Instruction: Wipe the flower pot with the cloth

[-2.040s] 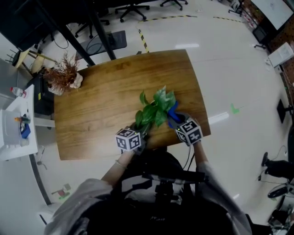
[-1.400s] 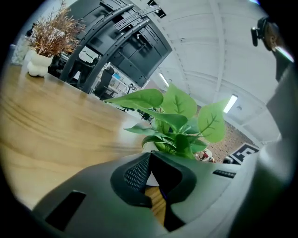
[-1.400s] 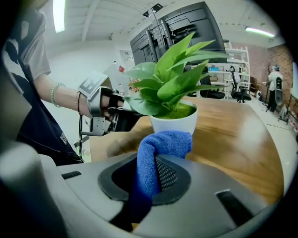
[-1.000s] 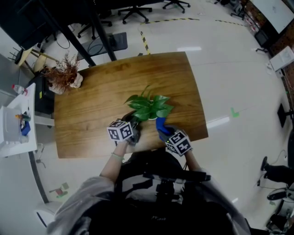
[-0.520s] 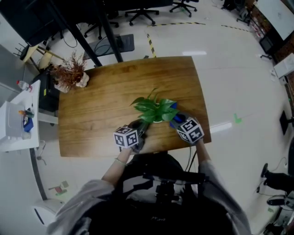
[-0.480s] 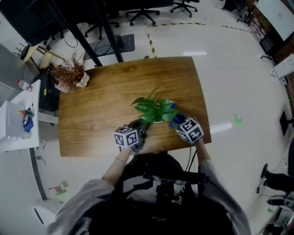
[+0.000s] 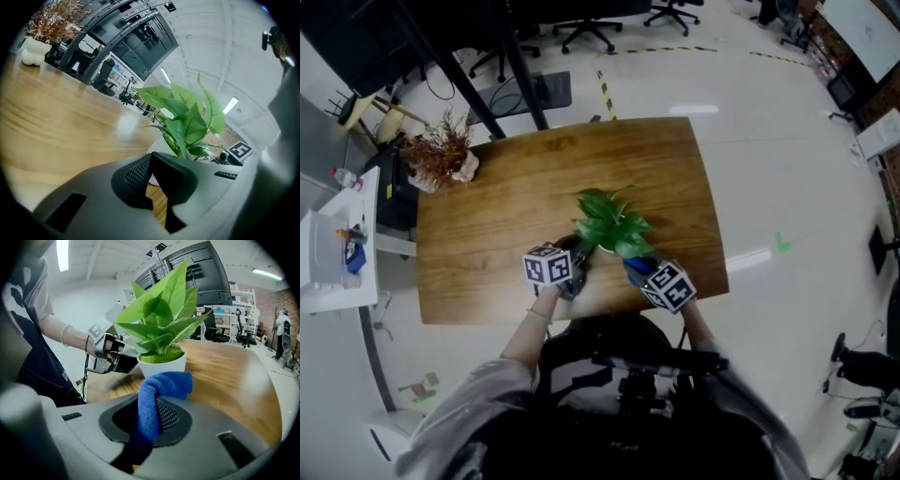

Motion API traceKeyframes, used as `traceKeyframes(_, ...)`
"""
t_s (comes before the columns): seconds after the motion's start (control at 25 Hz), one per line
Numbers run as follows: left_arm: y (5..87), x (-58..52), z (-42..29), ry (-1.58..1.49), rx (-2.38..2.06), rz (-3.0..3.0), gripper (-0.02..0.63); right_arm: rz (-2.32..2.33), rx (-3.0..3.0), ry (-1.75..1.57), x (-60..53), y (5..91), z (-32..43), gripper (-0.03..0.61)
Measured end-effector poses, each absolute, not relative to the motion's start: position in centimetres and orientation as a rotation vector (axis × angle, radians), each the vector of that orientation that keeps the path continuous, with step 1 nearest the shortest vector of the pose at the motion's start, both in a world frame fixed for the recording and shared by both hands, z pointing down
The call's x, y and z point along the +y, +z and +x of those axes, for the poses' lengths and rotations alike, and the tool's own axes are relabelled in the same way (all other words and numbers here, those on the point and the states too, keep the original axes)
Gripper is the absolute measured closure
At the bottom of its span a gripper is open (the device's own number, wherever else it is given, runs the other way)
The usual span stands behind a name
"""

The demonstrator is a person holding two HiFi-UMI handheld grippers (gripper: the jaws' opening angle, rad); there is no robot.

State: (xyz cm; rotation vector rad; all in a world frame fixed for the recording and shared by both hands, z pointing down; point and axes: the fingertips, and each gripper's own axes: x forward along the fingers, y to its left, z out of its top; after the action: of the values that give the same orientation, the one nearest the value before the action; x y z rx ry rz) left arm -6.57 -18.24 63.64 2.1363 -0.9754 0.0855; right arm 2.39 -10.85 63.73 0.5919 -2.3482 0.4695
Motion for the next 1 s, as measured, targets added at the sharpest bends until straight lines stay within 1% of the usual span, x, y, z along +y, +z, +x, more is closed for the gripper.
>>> traceKeyframes(0.24,64.2,-19.7,-6.8,0.092,-1.027,2.112,0.607,0.586,-2.347,0.534,-9.8,64.8,0.7,0.515)
traceKeyframes(0.44,63.8,-18.8,-6.5,0.071,-1.039,2.111,0.607,0.635,-2.355,0.553,-10.5,64.7,2.9,0.515)
traceKeyframes(0.6,63.5,-17.1,-6.3,-0.019,-1.035,2.066,0.607,0.715,-2.334,0.520,-12.6,63.5,5.6,0.515)
traceKeyframes(0.72,63.5,-15.9,-5.4,-0.026,-1.016,2.060,0.607,0.761,-2.346,0.487,-14.7,62.1,6.7,0.515)
traceKeyframes(0.88,63.7,-15.0,-4.7,0.014,-0.987,2.079,0.607,0.749,-2.377,0.377,-17.2,60.2,6.5,0.516)
traceKeyframes(1.0,63.8,-14.8,-4.7,0.027,-0.976,2.082,0.607,0.653,-2.382,0.282,-18.0,59.7,5.8,0.516)
